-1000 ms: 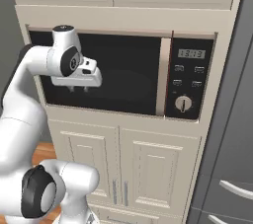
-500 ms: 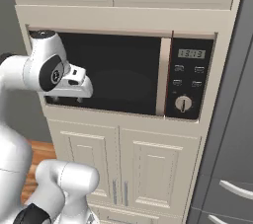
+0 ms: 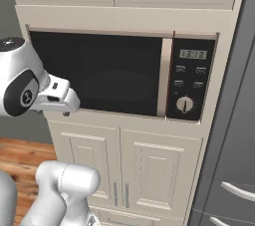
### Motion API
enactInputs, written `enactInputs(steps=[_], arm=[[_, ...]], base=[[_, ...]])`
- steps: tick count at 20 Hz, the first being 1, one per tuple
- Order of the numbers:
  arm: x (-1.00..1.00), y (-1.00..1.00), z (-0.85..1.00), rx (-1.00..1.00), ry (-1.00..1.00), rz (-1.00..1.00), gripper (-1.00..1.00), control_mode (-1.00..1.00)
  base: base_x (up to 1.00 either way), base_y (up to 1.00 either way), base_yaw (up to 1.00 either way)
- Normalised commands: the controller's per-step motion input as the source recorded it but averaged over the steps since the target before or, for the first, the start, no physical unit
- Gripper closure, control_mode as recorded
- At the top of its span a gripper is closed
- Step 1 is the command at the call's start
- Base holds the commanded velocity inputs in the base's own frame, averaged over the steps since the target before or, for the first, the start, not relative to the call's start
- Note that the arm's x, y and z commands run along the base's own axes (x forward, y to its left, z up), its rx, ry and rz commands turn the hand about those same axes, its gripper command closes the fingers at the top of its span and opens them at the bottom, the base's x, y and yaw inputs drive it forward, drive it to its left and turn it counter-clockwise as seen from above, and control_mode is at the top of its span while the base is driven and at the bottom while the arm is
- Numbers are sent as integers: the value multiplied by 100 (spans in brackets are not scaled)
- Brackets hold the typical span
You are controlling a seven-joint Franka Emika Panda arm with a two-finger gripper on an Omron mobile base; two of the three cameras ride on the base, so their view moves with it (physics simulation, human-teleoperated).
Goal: Navigate to the electric kettle.
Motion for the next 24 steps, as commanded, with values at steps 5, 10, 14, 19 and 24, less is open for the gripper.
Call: enactInputs(steps=[5, 10, 14, 19, 24], arm=[[0, -7, 19, 2, 0, -2, -100, -100], [-7, -6, 3, 0, 0, -1, -100, 100], [0, 0, 0, 0, 0, 0, -100, 100], [0, 0, 0, 0, 0, 0, -100, 100], [0, 0, 0, 0, 0, 0, -100, 100]], base=[[0, 0, 0], [-31, 0, 0], [-100, 42, 21], [-68, 59, 82], [-25, 6, 100]])
